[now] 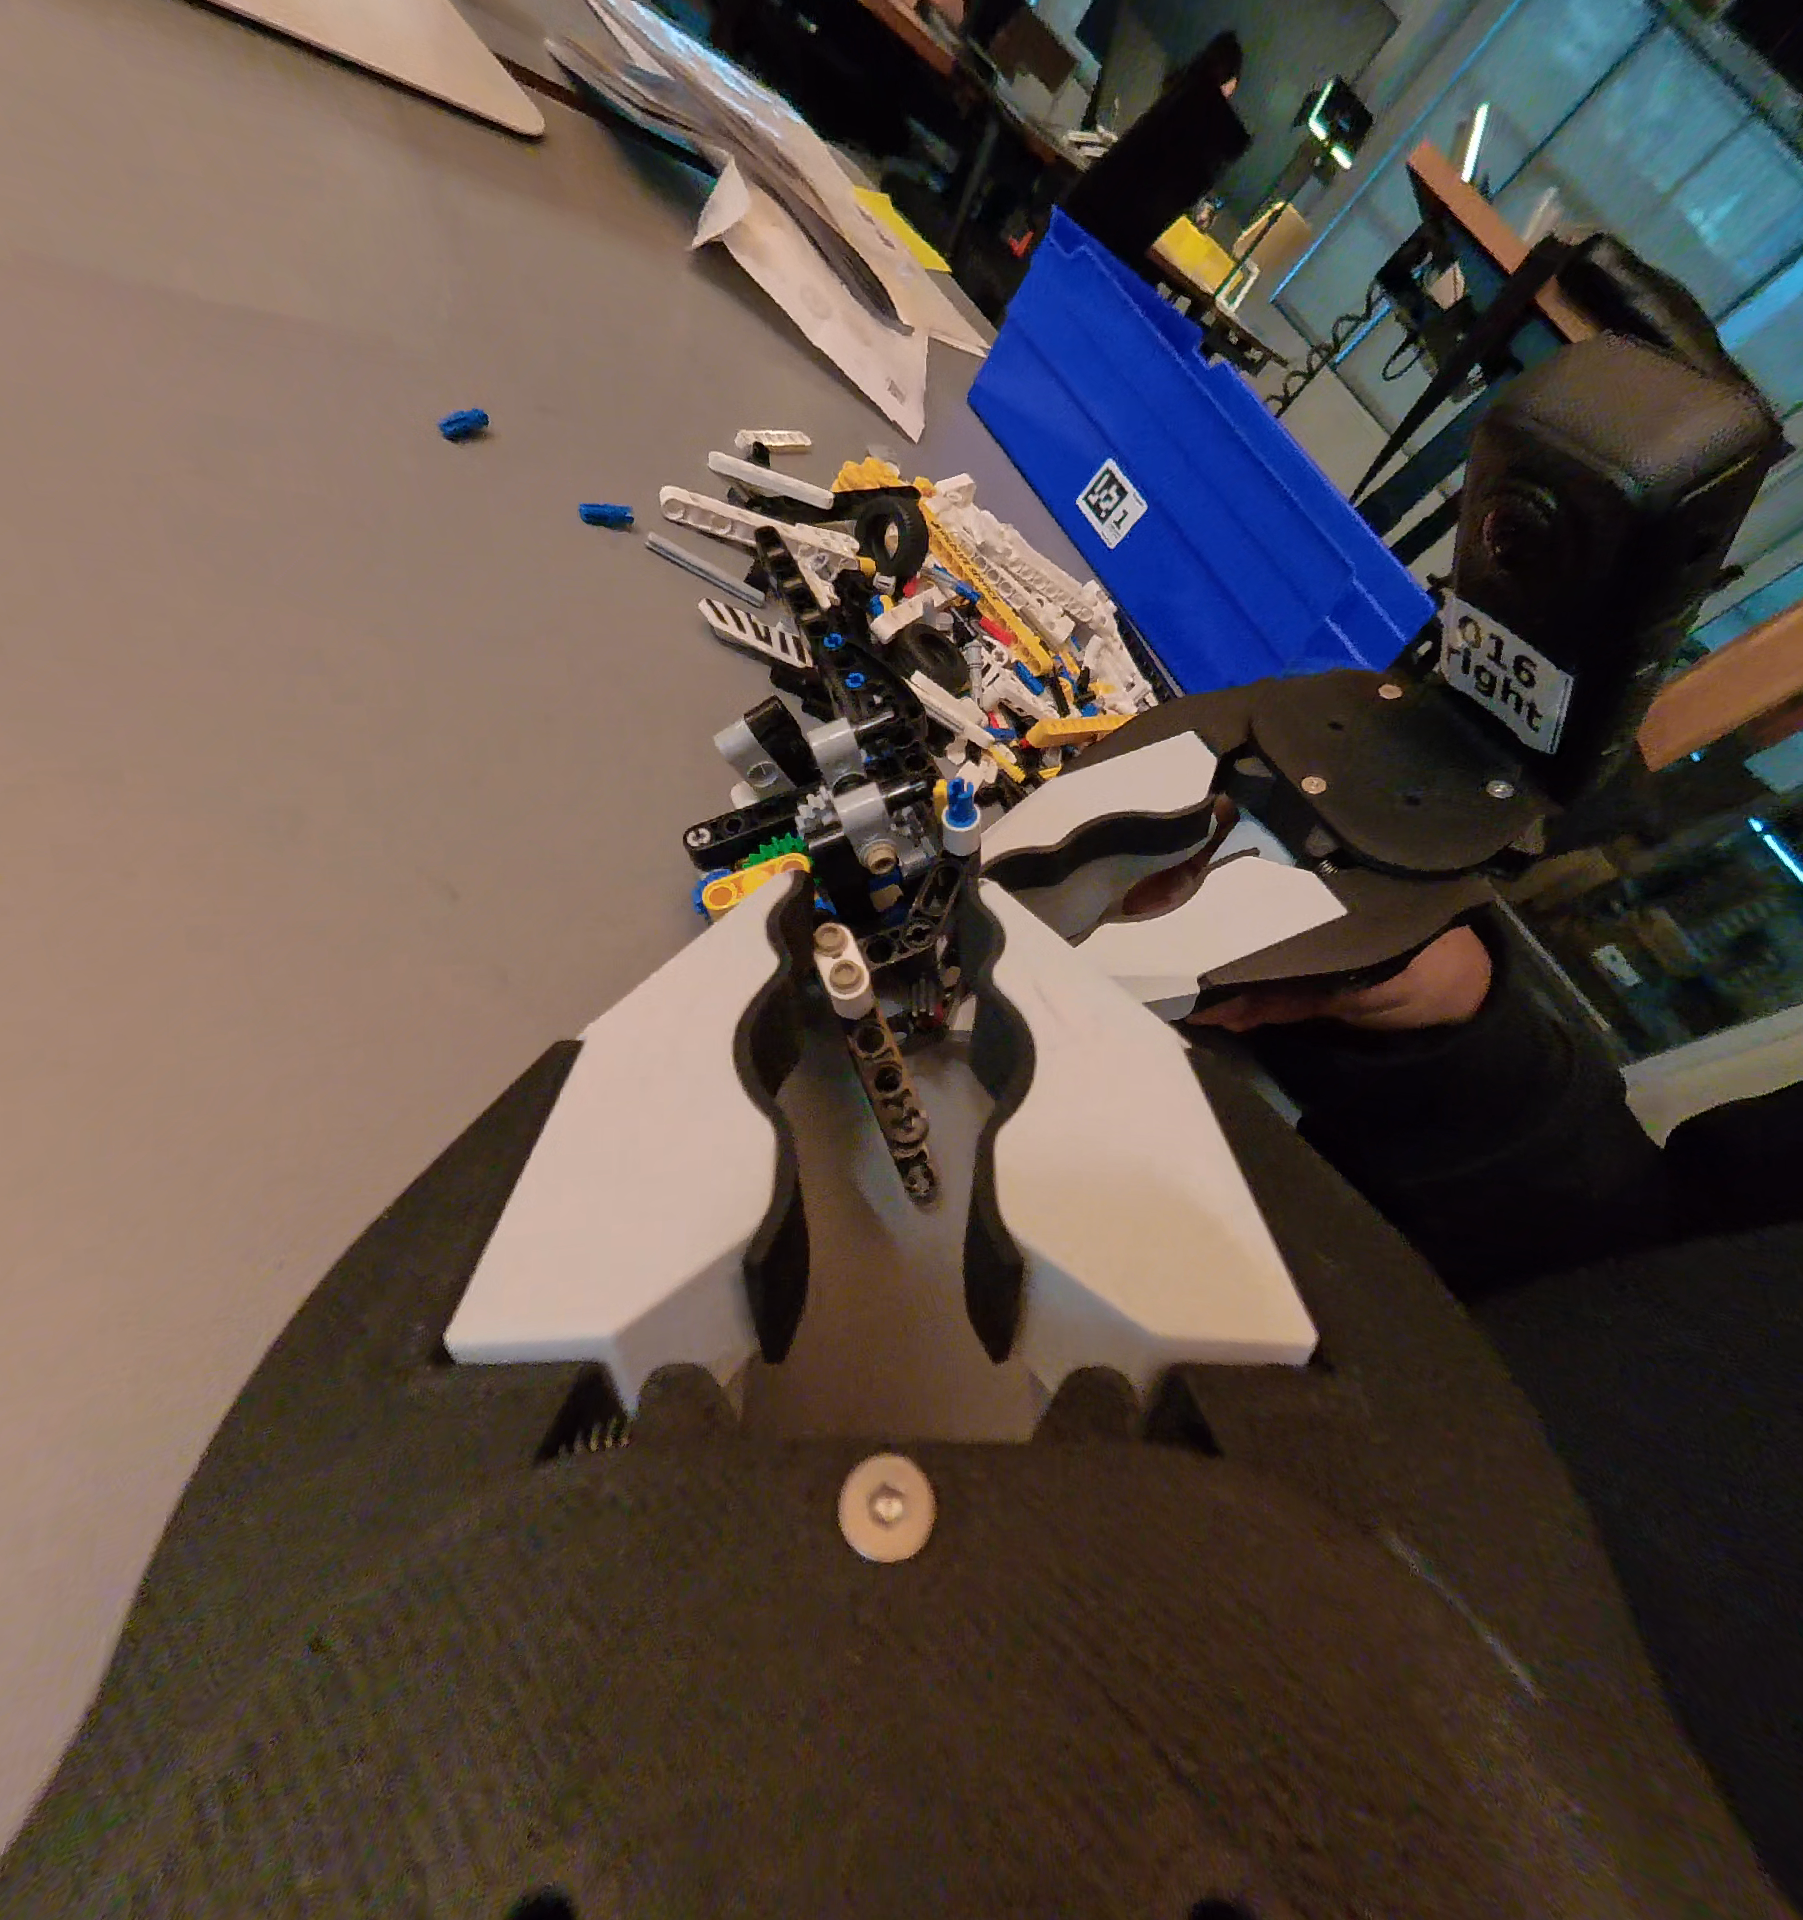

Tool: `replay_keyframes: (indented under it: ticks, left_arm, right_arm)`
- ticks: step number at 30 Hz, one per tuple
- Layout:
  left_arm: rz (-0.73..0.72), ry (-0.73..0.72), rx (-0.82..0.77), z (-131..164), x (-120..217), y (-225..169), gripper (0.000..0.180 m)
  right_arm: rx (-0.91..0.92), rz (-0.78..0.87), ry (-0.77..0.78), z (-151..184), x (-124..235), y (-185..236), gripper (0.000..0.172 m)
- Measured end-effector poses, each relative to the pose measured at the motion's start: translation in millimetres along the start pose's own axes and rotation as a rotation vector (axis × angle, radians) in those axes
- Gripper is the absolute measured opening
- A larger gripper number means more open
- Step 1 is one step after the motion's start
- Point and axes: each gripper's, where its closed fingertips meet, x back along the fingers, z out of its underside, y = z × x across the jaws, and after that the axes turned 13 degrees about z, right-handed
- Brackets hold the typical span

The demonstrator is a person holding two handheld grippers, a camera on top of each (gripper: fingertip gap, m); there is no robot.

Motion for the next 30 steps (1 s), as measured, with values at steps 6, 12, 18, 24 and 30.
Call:
replay_keyframes:
  ticks: [6, 12, 18, 24, 30]
  left_arm:
    - [0.008, -0.051, 0.013, -1.3, 8.8, -4.0, 0.018]
    - [-0.005, -0.081, -0.006, 10.1, 16.9, -17.6, 0.011]
    - [-0.045, -0.095, -0.022, 11.9, 26.4, -13.6, 0.008]
    - [-0.015, -0.14, 0.028, 7.8, 30.9, -11.9, 0.012]
    - [0.011, -0.164, 0.042, 4.1, 31.9, -13.0, 0.018]
  right_arm:
    - [-0.078, -0.045, -0.095, -12.8, 12.6, -4.2, 0.026]
    - [-0.061, 0.039, -0.192, -19.9, 27.5, -24.7, 0.026]
    - [0.067, 0.089, -0.262, -43.7, 32.4, -17.0, 0.023]
    - [0.192, 0.15, -0.31, -69.6, 32.4, -21.1, 0.019]
    - [0.141, -0.024, -0.278, -88.2, 25.7, -12.0, 0.026]
